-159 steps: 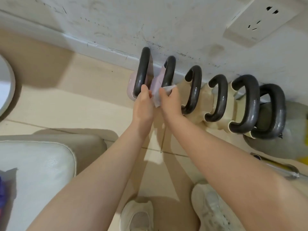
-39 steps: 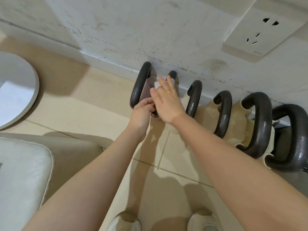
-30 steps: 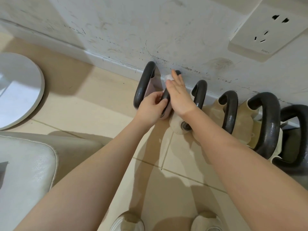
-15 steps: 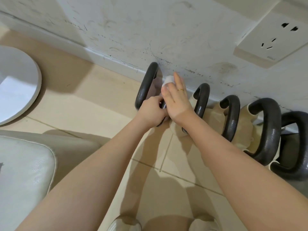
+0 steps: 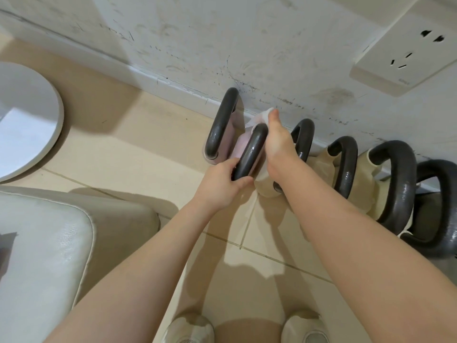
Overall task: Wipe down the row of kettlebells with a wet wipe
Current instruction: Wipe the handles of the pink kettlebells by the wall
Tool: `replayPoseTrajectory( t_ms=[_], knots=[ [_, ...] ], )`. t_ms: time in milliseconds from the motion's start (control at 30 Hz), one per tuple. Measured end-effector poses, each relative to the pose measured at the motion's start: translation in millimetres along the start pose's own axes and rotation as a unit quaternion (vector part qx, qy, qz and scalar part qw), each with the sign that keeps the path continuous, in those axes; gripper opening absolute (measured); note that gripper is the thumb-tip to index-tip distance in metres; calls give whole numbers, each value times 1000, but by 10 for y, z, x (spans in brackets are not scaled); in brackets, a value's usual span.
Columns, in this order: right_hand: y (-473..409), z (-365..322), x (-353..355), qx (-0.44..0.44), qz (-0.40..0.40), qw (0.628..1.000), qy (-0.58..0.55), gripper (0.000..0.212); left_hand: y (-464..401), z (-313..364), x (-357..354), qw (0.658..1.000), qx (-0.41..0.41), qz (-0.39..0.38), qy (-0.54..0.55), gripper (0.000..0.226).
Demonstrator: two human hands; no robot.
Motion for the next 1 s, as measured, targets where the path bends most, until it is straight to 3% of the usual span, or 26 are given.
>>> replayPoseTrajectory(
  t_ms=[200,367,600,700,900,1000],
  knots=[
    [155,161,-92,39,-81,994,-63,49,-54,32,-34,1000,3,11,11,17],
    [-1,62,-138,-61,-49,981,-180,55,-161,55,-5,1000,13,-8,23,14],
    [10,105,-87,-76,-69,977,-189,56,-231,95,-18,1000,14,-15,15,17],
    [-59,-27,-23,-83,-38,970,-225,52,-271,125,-30,1000,9,-20,10,17],
    [27,208,-82,-30,-69,995,-69,75,-362,172,-2,1000,20,-12,14,13],
    [-12,169,-71,-46,-59,995,-69,77,-447,219,21,999,25,-22,11,16]
  ],
)
Point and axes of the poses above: each hand's wrist, its own y-axis away from the middle knuckle, its own x-axis out of the back of the hand, z = x × y, the point moved 5 cm from there along -y, towards the middle knuckle, and after that the axes turned 1 degree about -x, right-handed, at the moved point
